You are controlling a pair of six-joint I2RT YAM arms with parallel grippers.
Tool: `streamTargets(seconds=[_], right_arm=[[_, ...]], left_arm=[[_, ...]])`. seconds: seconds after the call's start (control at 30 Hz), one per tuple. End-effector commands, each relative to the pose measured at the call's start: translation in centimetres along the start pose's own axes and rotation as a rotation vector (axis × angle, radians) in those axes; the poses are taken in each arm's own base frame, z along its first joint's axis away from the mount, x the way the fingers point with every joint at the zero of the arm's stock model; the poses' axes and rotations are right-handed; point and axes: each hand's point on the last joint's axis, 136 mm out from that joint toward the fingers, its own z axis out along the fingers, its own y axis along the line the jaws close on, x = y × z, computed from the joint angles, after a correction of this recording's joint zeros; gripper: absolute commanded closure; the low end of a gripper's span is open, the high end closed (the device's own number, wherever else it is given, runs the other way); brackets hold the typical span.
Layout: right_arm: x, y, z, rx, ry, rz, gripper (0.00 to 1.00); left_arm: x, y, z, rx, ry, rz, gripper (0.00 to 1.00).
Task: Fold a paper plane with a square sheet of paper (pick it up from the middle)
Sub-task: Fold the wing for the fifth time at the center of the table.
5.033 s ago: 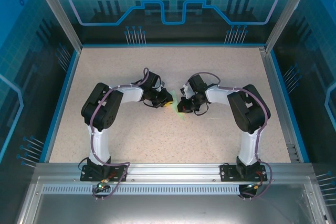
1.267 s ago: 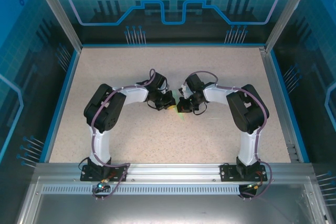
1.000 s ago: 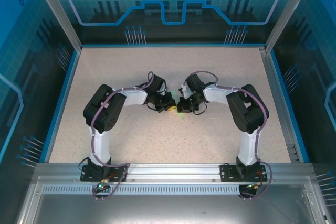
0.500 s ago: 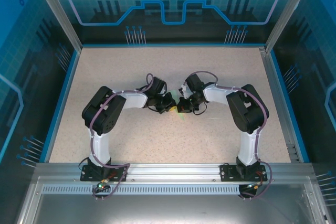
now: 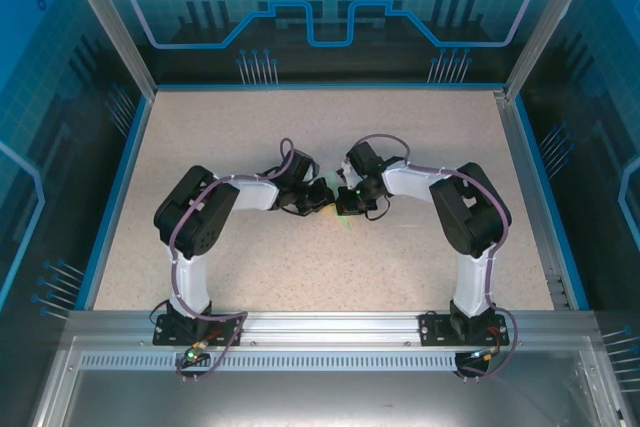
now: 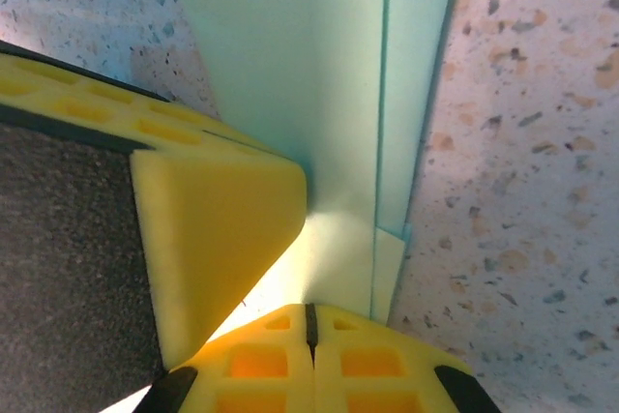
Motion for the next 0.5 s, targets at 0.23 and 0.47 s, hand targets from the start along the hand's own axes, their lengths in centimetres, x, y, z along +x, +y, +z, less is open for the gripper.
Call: streamTargets(seconds=[0.23,0.47], right_arm=[[10.0,-10.4,3.4,0.436,0.316,0.073,1.0],[10.0,-10.3,3.5,0.429,0.317,0.074,1.0]], left_arm=[[-6.2,6.3,-0.8,-0.184,-0.134,-0.002,0.94],[-8.4,6.3,-1.7,-0.197,-0.158,0.022,0.94]])
